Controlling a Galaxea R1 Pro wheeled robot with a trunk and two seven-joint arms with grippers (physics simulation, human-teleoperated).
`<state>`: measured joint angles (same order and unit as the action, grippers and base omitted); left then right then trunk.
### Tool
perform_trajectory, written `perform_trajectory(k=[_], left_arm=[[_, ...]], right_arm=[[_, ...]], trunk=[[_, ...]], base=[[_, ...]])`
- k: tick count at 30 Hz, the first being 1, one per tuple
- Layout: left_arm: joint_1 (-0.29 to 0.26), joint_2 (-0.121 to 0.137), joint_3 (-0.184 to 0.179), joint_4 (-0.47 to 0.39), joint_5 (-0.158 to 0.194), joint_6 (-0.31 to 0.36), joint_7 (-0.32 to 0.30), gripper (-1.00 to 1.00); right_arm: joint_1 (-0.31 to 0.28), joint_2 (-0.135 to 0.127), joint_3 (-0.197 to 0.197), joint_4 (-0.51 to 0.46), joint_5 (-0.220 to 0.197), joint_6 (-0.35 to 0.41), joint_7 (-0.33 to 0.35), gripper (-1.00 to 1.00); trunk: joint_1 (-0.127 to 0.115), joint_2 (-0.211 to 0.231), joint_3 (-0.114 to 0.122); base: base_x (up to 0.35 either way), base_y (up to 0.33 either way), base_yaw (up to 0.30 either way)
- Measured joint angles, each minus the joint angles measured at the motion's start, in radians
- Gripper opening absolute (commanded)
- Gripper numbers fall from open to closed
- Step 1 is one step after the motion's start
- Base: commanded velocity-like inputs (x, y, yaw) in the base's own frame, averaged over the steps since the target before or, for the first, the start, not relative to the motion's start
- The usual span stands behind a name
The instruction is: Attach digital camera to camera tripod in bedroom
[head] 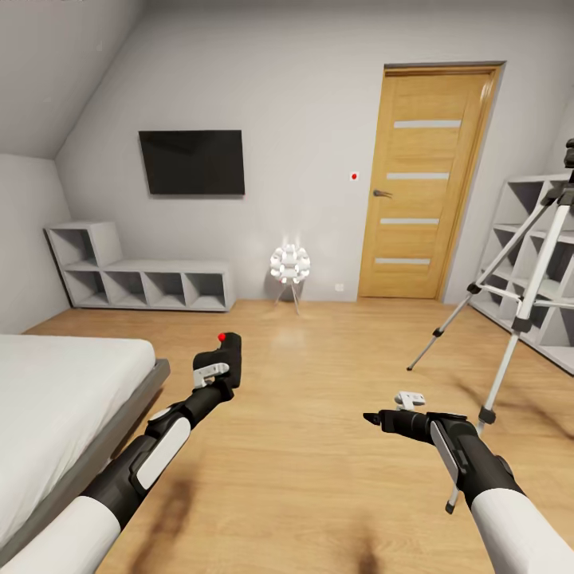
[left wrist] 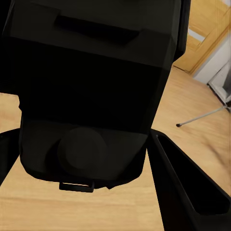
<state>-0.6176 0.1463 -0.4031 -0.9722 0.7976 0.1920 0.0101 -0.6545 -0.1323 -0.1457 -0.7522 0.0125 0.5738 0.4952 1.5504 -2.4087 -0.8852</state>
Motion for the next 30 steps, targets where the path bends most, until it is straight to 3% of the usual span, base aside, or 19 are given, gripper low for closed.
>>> perform_trajectory(k=[30], left_arm=[[0.000,0.001,0.000,-0.035,0.014,0.000,-0.001,-1.00]], right_arm=[[0.000,0.000,0.000,0.000,0.002,0.000,0.000,1.00]], trunk=[[-0.115,0.210,0.094]], base=[[0.000,0.000,0.000]])
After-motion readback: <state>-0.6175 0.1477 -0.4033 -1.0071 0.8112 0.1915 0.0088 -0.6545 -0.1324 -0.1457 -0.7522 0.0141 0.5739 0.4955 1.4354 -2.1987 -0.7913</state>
